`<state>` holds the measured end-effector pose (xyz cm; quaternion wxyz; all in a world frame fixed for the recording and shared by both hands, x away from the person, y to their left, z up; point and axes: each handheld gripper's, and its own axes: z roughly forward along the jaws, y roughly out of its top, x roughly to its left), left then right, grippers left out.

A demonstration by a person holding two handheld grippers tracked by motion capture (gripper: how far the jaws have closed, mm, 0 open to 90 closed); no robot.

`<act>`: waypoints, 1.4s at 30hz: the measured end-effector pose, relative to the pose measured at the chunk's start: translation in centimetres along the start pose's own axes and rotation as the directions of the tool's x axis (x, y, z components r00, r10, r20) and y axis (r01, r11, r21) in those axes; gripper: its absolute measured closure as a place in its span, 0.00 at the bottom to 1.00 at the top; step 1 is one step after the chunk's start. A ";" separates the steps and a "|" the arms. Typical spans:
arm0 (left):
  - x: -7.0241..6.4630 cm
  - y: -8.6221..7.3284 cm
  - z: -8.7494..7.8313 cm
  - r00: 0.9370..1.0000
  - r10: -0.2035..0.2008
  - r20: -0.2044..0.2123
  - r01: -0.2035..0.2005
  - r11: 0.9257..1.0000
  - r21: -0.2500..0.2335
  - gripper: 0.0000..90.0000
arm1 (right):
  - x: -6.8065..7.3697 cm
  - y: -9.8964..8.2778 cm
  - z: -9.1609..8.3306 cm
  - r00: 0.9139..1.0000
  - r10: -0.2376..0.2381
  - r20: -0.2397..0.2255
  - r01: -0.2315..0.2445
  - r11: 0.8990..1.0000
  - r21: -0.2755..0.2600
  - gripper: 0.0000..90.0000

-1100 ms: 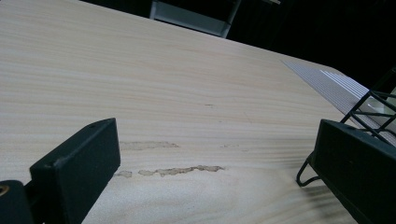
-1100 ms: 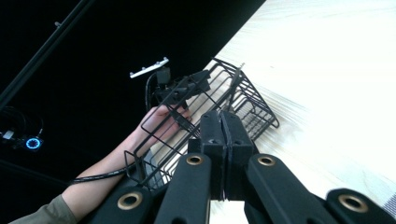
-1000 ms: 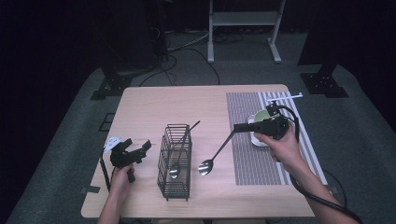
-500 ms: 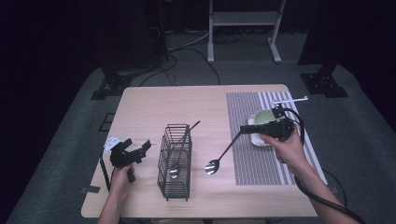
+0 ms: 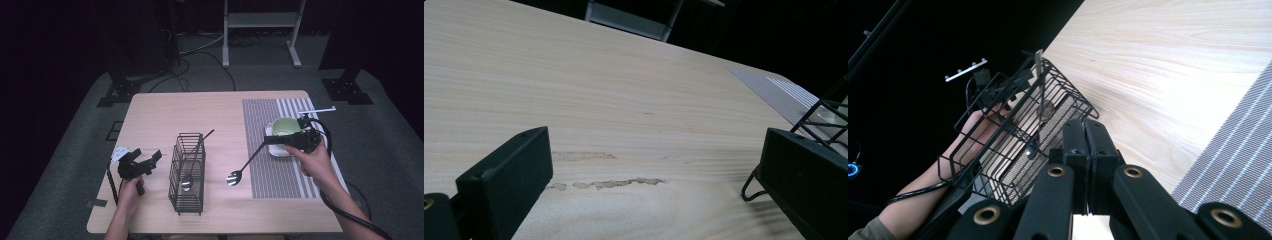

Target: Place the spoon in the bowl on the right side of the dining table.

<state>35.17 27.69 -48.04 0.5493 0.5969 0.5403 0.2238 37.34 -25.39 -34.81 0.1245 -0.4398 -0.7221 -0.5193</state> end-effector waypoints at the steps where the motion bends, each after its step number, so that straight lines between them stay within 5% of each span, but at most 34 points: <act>1: 0.0 0.0 0.0 1.000 0.000 0.000 0.000 1.000 0.000 0.00 | 0.0 0.0 0.0 1.000 0.000 0.000 0.000 1.000 0.000 0.99; 42: 0.0 0.0 0.0 1.000 0.001 -0.003 -0.001 1.000 0.002 0.00 | -3.9 -1.4 -2.4 0.994 0.082 0.076 -0.077 0.995 -0.062 0.99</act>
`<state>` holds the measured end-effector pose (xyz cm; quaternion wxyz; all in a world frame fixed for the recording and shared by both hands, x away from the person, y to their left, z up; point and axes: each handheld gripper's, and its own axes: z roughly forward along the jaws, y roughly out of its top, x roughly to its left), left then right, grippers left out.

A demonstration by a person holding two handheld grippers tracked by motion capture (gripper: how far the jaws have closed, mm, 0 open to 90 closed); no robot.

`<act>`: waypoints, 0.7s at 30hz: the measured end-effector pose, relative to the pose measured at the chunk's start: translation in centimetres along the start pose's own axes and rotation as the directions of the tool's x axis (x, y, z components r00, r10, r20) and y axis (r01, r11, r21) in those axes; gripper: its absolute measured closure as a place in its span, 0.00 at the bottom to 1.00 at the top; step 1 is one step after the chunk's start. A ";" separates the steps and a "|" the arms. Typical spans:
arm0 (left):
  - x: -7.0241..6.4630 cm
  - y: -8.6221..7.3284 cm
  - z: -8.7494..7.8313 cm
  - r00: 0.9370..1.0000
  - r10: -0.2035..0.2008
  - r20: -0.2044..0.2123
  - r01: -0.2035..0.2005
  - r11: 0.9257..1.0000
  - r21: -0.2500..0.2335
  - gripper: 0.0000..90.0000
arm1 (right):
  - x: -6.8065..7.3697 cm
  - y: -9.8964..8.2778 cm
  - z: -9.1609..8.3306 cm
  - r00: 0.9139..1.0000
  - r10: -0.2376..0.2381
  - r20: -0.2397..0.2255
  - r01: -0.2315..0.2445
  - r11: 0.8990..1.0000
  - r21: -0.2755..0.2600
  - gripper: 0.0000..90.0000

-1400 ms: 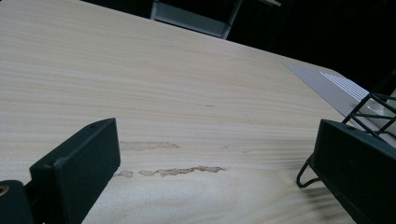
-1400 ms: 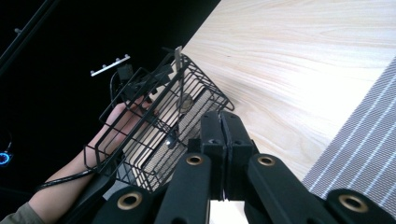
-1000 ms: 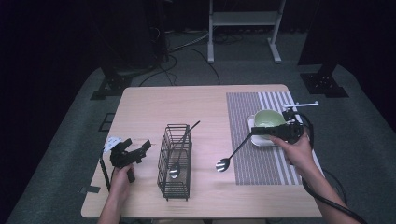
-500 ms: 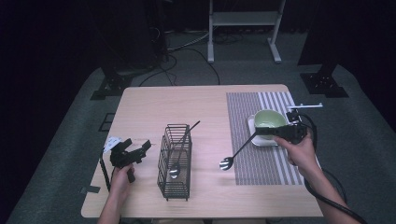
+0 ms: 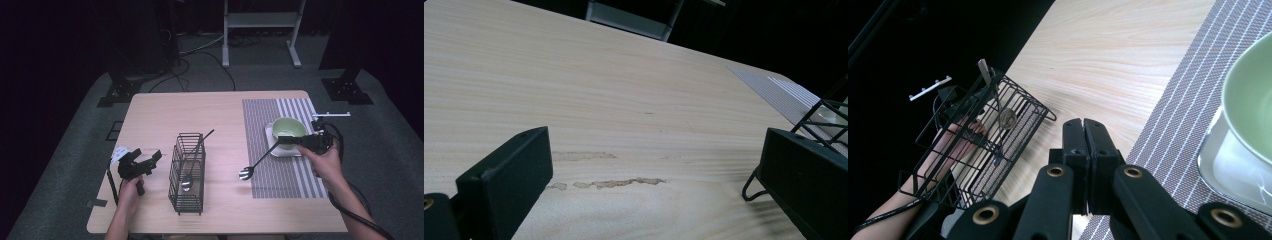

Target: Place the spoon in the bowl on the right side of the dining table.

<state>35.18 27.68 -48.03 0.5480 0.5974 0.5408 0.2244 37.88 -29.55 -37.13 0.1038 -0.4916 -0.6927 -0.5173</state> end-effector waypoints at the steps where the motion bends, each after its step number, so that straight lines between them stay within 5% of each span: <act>1: 0.0 0.0 0.0 1.000 -0.001 0.001 0.001 1.000 -0.001 0.00 | -0.1 0.0 -0.1 1.000 0.002 0.002 -0.002 1.000 -0.004 0.99; 21: 0.0 0.0 0.0 1.000 0.000 0.000 0.000 1.000 -0.001 0.00 | -1.4 0.2 -1.5 0.999 0.030 0.034 -0.029 0.999 -0.043 0.99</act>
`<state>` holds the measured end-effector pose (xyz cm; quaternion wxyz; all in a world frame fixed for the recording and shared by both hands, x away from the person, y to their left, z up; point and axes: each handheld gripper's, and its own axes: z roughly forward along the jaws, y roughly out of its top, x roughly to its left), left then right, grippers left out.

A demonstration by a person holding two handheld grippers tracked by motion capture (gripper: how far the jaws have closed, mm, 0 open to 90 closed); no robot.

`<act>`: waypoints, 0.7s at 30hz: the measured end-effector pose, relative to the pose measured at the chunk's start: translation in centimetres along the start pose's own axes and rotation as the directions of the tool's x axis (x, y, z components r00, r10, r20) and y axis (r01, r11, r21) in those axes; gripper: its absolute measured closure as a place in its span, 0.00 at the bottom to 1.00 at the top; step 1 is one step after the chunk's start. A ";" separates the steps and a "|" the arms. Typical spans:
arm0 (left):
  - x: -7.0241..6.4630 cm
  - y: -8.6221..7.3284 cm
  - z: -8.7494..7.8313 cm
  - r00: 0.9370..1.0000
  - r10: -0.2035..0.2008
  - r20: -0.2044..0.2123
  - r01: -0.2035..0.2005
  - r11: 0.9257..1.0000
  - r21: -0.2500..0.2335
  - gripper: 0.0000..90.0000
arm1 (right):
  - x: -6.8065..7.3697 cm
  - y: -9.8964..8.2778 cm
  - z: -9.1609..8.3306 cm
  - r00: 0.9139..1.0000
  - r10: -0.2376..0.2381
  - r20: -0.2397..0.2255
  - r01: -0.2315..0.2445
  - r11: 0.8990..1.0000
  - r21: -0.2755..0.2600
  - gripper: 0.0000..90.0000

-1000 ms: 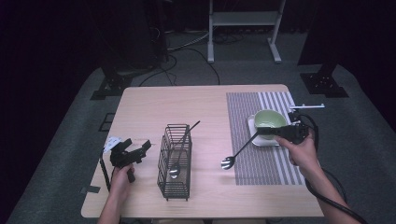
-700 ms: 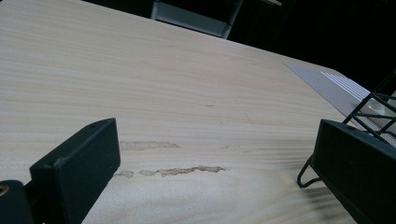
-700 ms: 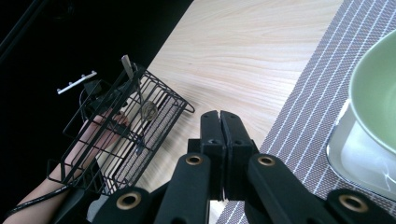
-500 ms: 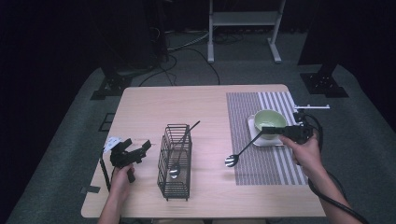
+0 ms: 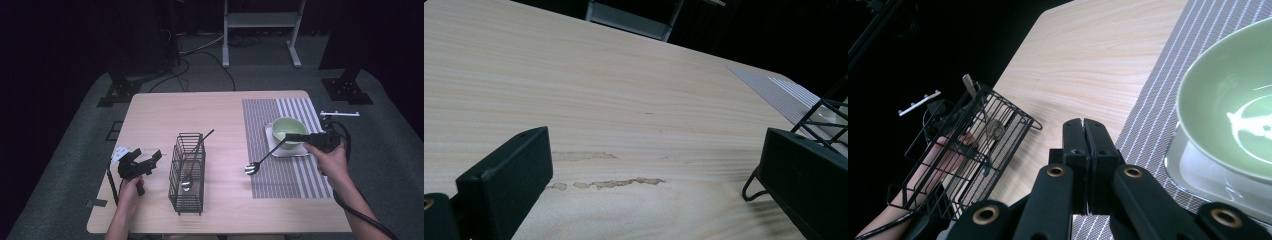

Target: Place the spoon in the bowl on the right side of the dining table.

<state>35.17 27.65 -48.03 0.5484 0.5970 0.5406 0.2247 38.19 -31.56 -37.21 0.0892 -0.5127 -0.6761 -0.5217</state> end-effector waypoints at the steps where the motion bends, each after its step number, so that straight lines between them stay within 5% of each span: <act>1: 0.0 0.0 0.0 1.000 0.000 0.000 0.000 1.000 0.000 0.00 | -0.1 0.1 -0.1 1.000 0.002 0.003 -0.002 1.000 -0.003 0.99; 21: 0.0 0.0 0.0 1.000 -0.003 -0.001 0.003 1.000 0.000 0.00 | -1.8 0.6 -2.2 0.998 0.049 0.049 -0.046 0.997 -0.062 0.99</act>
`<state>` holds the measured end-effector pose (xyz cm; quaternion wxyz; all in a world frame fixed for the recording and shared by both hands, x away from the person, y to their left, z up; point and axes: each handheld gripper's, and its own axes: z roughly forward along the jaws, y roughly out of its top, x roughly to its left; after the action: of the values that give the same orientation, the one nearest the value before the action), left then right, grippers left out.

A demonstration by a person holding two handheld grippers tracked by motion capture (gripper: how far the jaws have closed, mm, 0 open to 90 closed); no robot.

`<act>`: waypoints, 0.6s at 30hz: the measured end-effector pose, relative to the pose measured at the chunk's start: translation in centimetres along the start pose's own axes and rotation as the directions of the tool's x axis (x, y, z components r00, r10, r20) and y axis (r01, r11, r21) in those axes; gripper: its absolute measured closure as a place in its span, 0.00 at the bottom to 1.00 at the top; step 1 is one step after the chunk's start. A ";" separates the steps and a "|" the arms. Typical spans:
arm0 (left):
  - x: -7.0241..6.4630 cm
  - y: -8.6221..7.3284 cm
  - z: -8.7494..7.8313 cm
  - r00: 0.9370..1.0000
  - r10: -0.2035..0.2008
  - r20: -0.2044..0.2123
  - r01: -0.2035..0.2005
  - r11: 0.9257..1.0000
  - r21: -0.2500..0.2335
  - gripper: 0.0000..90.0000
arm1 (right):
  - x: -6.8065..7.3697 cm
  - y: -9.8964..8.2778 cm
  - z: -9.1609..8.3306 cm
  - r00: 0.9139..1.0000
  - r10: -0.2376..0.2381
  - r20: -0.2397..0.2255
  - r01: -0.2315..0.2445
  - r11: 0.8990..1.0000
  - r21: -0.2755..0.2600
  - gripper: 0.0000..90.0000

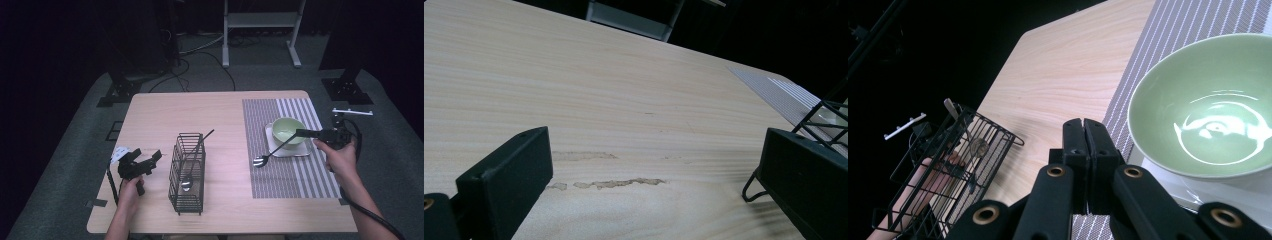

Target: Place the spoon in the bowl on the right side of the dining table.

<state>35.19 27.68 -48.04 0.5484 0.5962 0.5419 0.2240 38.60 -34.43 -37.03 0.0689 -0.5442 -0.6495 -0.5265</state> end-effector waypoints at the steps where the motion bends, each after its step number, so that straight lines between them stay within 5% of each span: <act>1: 0.0 0.0 0.0 1.000 0.000 0.000 0.000 1.000 0.000 0.00 | -0.1 0.0 -0.1 1.000 0.001 0.001 -0.001 1.000 -0.006 0.99; 18: 0.0 0.0 0.0 1.000 -0.003 -0.002 0.003 1.000 0.000 0.00 | -1.3 0.7 -1.6 0.999 0.032 0.039 -0.030 0.998 -0.055 0.99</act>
<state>35.19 27.71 -48.05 0.5481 0.5953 0.5433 0.2237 38.84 -36.60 -36.78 0.0492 -0.5664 -0.6275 -0.5320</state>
